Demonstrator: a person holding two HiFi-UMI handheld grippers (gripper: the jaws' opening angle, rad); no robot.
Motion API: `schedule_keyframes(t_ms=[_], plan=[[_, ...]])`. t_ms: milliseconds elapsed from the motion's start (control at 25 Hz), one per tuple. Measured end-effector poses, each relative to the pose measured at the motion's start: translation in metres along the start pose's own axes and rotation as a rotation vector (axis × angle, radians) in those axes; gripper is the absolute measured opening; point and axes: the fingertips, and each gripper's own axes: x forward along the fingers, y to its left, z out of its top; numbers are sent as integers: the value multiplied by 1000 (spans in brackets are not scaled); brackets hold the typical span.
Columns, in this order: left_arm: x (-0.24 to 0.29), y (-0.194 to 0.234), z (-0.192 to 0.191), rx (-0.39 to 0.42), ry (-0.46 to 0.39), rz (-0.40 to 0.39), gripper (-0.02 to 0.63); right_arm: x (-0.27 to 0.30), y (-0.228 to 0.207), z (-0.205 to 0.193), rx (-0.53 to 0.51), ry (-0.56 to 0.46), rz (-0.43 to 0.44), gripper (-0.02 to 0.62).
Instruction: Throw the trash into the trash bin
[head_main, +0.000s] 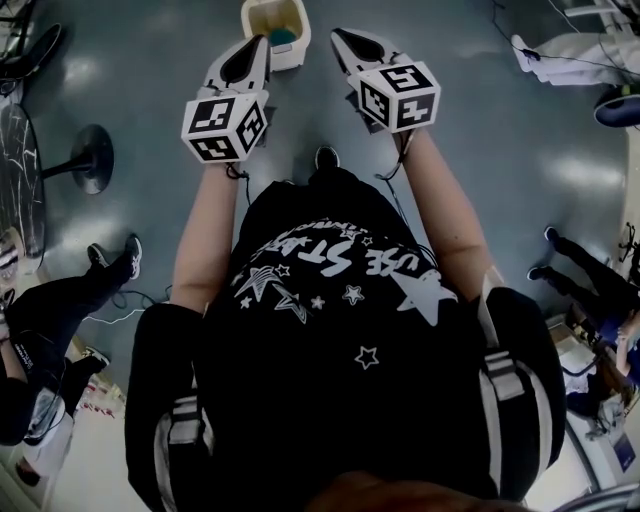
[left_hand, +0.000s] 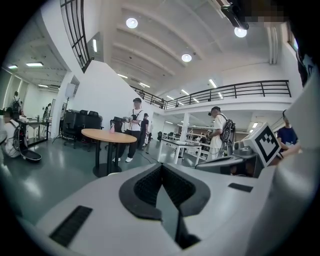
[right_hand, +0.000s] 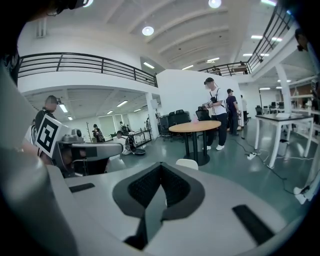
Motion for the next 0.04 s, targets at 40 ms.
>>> schedule_keyframes(t_ms=[40], plan=[[-5, 0, 0, -1, -2, -2, 11, -1, 5, -1, 2, -3, -2, 6]])
